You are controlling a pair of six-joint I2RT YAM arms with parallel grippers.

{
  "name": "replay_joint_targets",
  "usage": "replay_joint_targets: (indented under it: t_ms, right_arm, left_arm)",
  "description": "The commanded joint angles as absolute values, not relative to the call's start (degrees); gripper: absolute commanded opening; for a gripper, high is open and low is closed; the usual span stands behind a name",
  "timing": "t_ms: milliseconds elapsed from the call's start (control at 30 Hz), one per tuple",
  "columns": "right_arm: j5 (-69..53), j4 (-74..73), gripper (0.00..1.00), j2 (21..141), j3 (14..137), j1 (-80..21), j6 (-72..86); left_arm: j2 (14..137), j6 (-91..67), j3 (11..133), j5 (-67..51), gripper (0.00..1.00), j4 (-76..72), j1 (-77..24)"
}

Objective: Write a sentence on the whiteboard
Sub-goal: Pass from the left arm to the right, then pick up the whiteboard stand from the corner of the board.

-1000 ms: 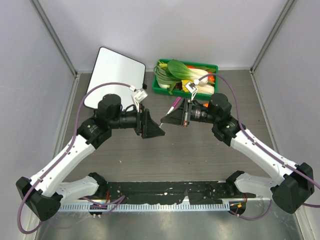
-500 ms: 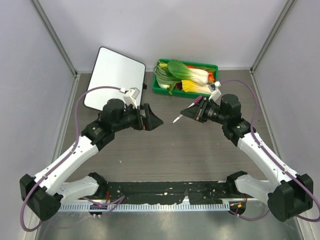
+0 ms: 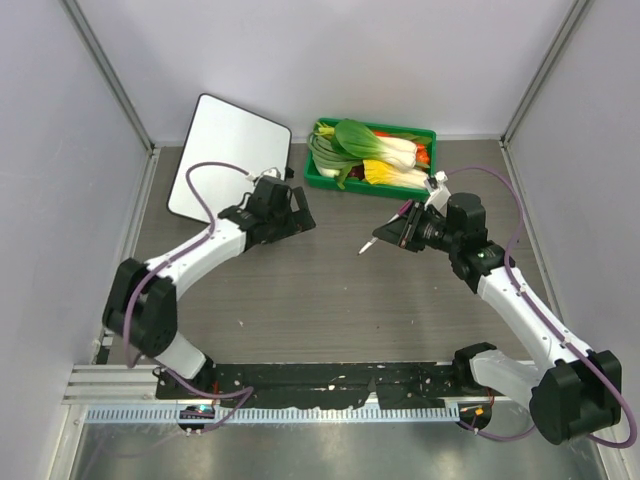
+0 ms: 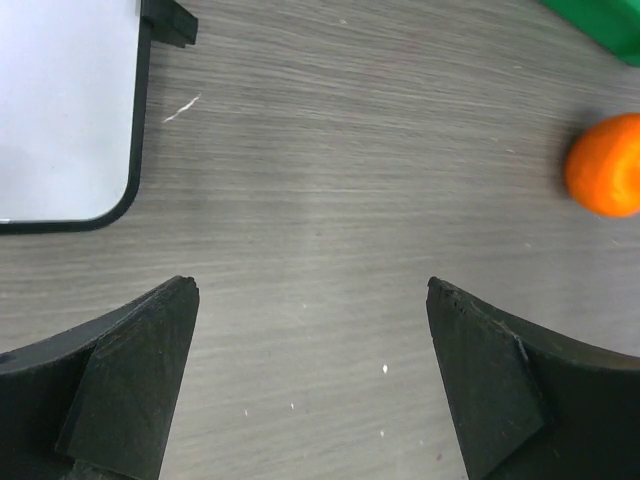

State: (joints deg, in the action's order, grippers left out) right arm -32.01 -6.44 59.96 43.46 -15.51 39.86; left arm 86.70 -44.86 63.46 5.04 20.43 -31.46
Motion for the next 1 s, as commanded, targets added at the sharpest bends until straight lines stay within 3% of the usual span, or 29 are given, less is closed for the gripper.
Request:
replay_joint_targets:
  t_ms: [0,267,533,667,967]
  right_arm:
    - [-32.08,-7.82,0.01,58.97,44.38,-14.77,36.21]
    - [-31.03,-10.54,0.01,59.24,44.74,-13.80,33.31]
    - [-31.20,-11.07,0.01,60.29,44.74,-12.92,32.17]
    - [-31.46,-11.16,0.01,60.91,44.82,-12.57,31.64]
    - [-31.82,-11.08,0.01,61.96,44.65,-12.04,31.03]
  left_arm:
    - [94.38,-46.14,69.95,10.27,1.00,20.82,-31.29]
    - [105.90,-46.67,79.18,17.93,0.99,25.05,-30.50]
    - [114.07,-46.58,85.16,19.60,0.88,27.33,-28.57]
    - [116.27,-46.67,86.39,19.77,0.77,27.42,-27.86]
    - [118.30,-47.55,87.02,21.71,0.68,29.71,-24.44]
